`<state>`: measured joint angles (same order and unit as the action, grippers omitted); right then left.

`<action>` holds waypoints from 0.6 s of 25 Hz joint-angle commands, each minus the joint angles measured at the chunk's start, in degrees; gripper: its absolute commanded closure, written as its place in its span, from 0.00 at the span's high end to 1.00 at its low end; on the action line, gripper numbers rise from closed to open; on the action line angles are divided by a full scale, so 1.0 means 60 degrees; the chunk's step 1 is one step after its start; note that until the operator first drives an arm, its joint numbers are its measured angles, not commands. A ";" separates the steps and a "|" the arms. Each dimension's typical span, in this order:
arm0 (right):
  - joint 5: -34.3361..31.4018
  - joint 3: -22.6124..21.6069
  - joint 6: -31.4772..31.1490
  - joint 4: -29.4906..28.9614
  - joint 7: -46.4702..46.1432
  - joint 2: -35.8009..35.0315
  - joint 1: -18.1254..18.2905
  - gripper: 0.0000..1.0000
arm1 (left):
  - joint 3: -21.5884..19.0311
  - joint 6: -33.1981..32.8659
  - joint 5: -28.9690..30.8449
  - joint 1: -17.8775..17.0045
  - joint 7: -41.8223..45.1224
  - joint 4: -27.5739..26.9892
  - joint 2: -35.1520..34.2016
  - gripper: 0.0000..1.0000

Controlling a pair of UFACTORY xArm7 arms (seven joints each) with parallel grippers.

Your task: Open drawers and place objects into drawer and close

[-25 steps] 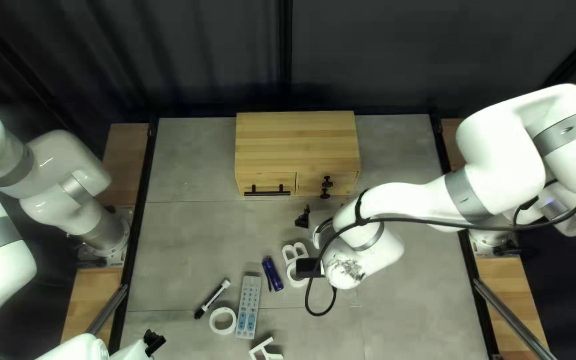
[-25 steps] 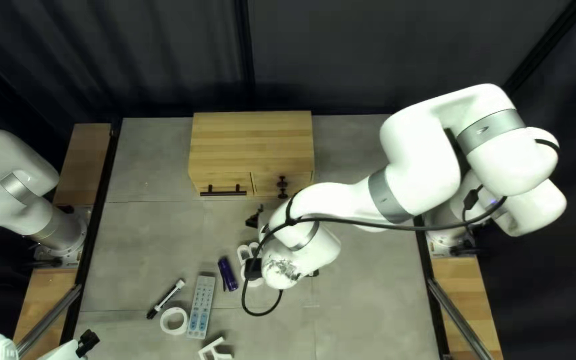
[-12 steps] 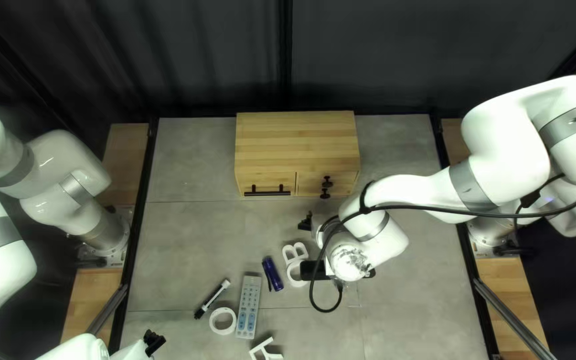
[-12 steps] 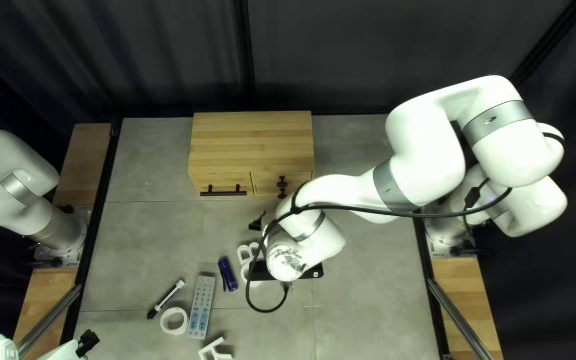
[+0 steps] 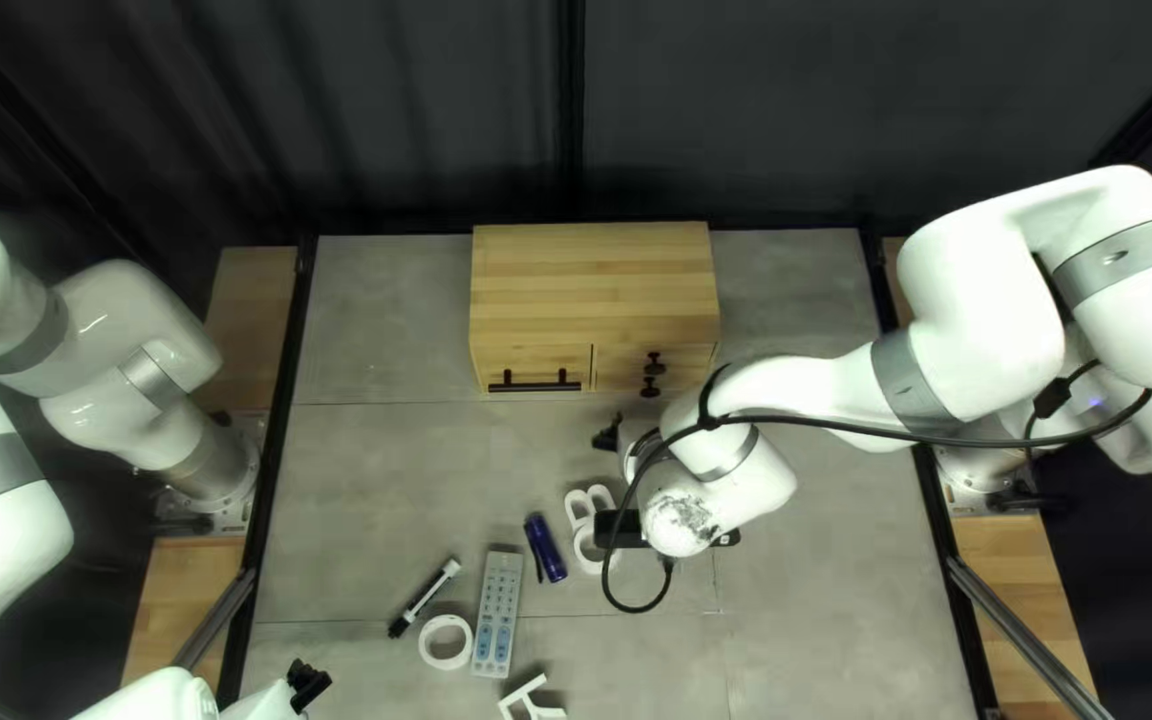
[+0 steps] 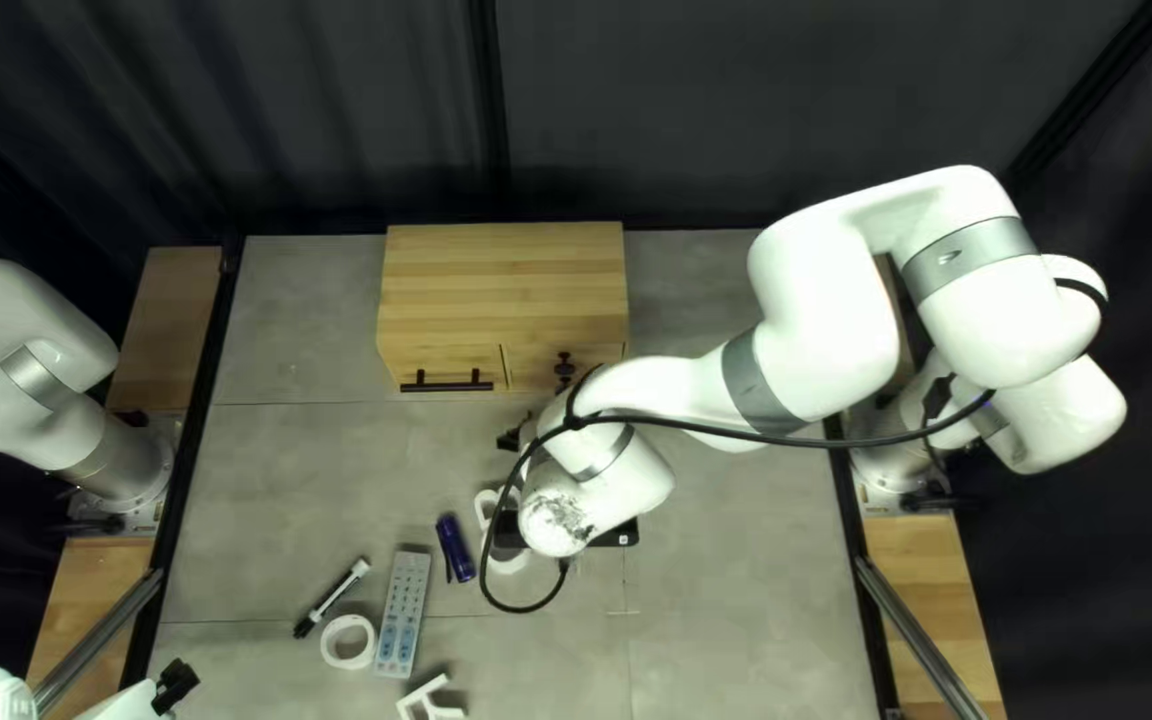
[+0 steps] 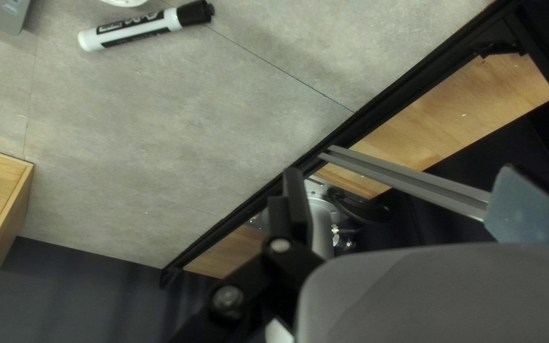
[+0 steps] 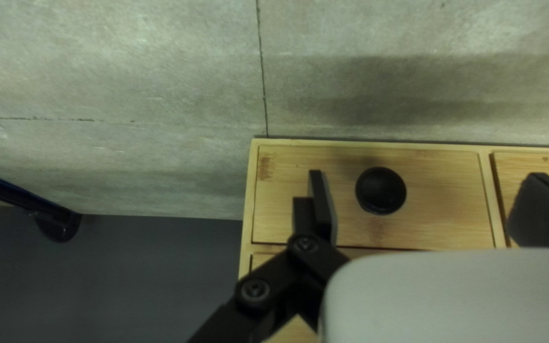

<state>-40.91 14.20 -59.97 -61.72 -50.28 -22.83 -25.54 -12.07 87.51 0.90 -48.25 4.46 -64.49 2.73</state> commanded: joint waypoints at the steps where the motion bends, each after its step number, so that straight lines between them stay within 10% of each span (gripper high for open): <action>1: -0.0051 0.0051 0.0311 0.0160 -0.0025 0.0005 0.0125 1.00 | 0.0000 0.0000 0.0000 0.0000 0.0000 0.0000 0.0000 1.00; 15: -0.0151 0.0193 0.0686 0.0534 -0.0162 0.0118 0.0366 1.00 | 0.0000 0.0000 0.0000 0.0000 0.0000 0.0000 0.0000 1.00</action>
<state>-41.76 15.25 -56.03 -58.44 -51.20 -21.86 -23.50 -12.07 87.51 0.90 -48.25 4.46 -64.49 2.73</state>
